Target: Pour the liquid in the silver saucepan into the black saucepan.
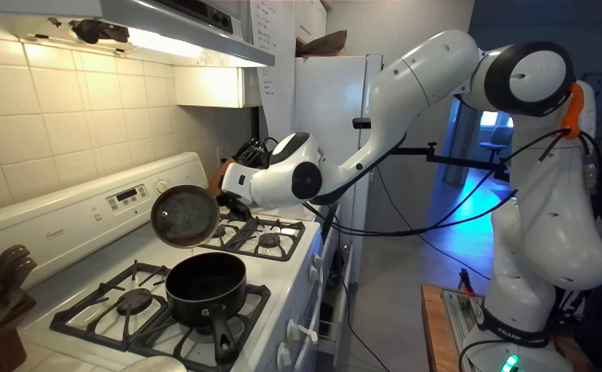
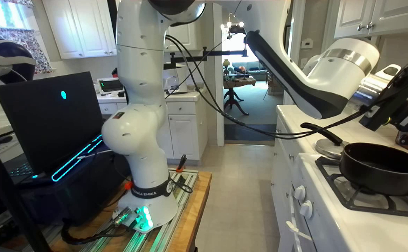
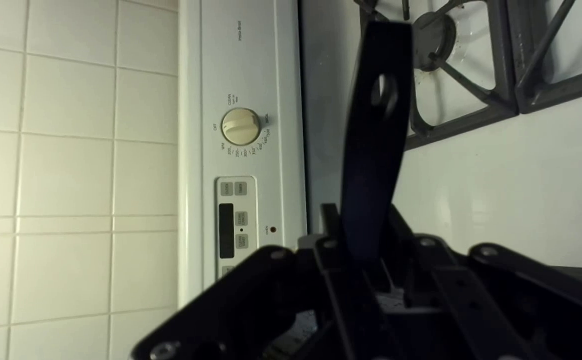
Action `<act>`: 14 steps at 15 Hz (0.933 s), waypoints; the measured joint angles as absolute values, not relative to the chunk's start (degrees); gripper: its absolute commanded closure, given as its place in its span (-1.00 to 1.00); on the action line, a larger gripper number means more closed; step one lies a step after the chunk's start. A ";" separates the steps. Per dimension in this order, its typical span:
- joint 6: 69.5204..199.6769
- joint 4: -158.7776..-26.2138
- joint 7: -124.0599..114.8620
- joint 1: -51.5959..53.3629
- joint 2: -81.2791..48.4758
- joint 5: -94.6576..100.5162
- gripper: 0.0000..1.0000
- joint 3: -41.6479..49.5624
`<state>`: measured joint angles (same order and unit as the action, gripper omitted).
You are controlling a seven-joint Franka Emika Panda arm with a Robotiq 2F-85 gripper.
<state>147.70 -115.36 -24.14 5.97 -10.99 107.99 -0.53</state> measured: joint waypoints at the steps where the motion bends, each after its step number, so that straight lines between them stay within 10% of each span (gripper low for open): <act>1: 147.71 -115.35 -24.13 5.49 -10.97 107.66 0.88 -0.75; 14: 149.99 -115.35 -11.60 3.09 -10.94 91.65 0.88 -1.11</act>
